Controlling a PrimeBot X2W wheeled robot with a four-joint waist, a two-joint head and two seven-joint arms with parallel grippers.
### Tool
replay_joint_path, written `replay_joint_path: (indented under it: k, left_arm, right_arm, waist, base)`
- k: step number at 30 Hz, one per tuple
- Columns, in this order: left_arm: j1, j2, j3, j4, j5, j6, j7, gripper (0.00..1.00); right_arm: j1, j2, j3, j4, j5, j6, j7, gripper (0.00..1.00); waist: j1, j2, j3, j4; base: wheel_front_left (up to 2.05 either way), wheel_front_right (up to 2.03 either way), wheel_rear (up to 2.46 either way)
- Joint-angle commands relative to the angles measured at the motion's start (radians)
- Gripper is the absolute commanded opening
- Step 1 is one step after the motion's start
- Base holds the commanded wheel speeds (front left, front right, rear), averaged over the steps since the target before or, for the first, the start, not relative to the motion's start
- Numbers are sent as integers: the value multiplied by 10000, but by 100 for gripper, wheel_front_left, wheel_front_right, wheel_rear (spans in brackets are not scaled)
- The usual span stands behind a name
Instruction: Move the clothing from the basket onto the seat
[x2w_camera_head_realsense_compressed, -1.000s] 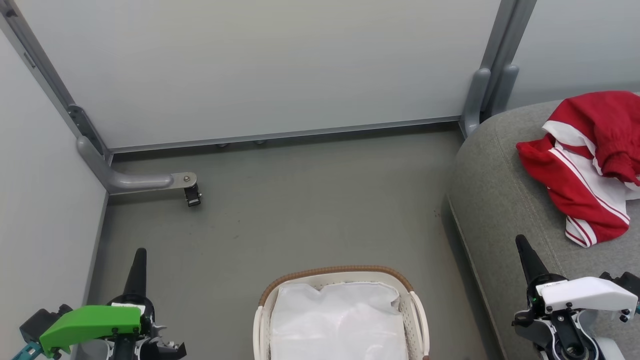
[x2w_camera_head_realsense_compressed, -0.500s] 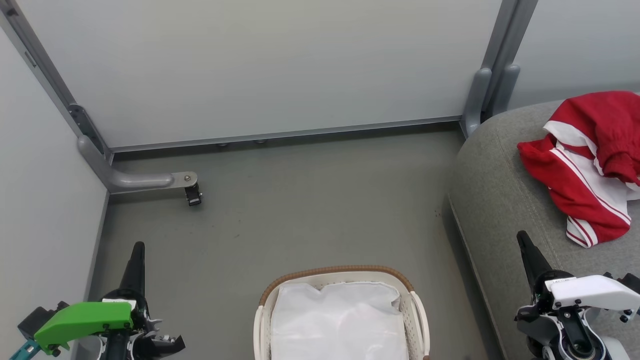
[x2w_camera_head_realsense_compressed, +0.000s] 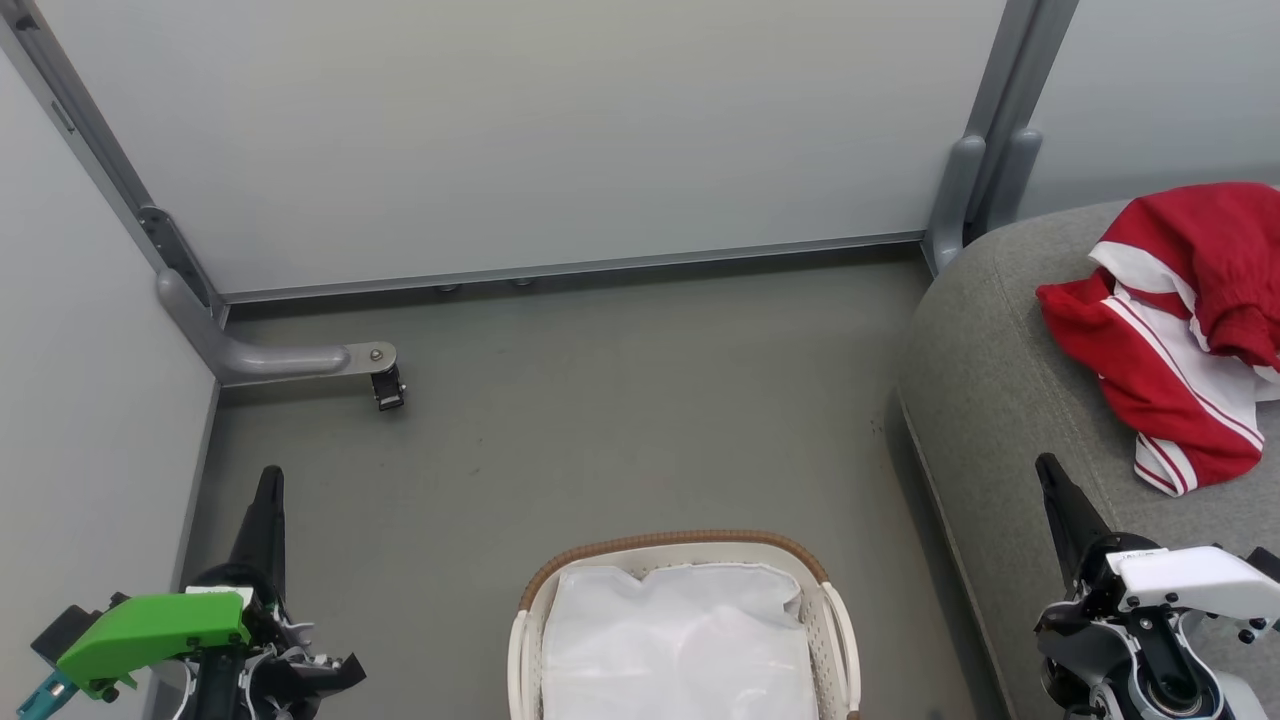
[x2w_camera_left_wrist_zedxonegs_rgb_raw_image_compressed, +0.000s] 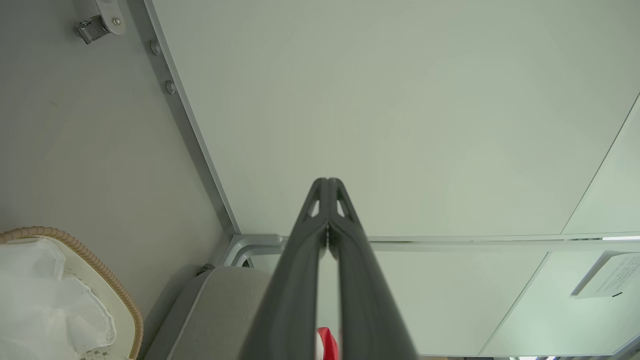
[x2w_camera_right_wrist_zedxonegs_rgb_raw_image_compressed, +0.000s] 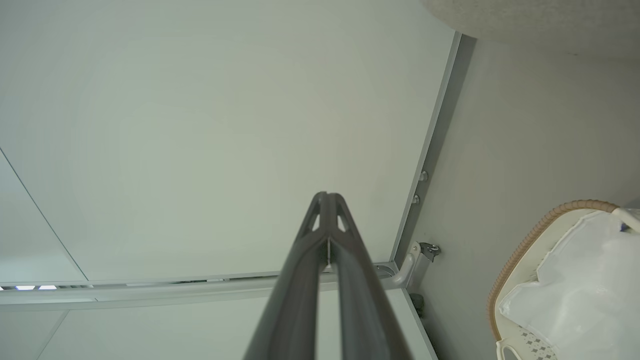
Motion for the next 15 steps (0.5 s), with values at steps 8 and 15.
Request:
replay_joint_path:
  k: [8,15]
  left_arm:
    - [-155,47,66,-55,-294,-69,112,0]
    - [-155,47,65,-55,-295,-68,111,0]
  right_arm:
    - [-64,-63,-56,-56,334,-3,98,0]
    - [-62,-63,-54,-54,334,-3,97,0]
  waist:
    - [0,120,3,6]
    - [0,120,3,6]
  base:
    - [0,0,0]
    - [0,0,0]
